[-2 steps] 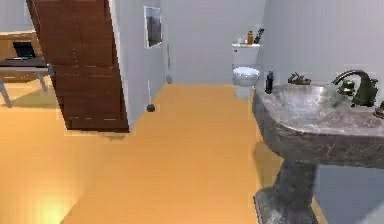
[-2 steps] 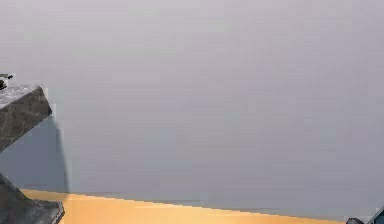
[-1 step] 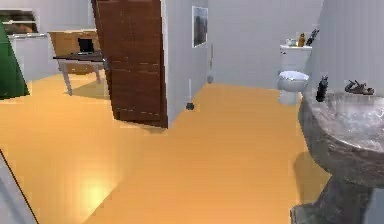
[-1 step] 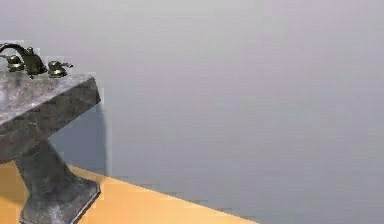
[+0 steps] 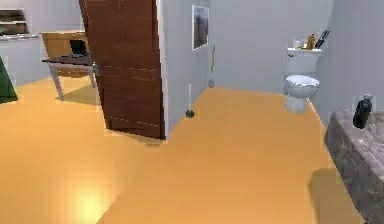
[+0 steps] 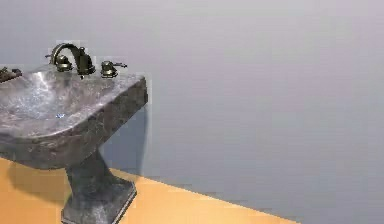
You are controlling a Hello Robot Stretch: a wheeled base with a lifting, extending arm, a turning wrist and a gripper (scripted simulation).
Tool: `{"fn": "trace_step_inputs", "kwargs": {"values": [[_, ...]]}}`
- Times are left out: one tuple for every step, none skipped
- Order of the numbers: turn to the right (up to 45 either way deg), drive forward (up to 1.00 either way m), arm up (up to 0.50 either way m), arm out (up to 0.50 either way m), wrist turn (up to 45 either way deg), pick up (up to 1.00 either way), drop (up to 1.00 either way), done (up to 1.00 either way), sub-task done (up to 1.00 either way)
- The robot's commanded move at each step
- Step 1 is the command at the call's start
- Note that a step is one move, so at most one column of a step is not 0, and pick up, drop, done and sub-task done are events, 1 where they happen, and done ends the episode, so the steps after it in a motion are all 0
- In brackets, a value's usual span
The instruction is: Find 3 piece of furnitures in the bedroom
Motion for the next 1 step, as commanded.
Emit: {"fn": "trace_step_inputs", "kwargs": {"values": [[-33.0, 0.0, 0.0, 0.0, 0.0, 0.0, 0.0, 0.0, 0.0]]}}
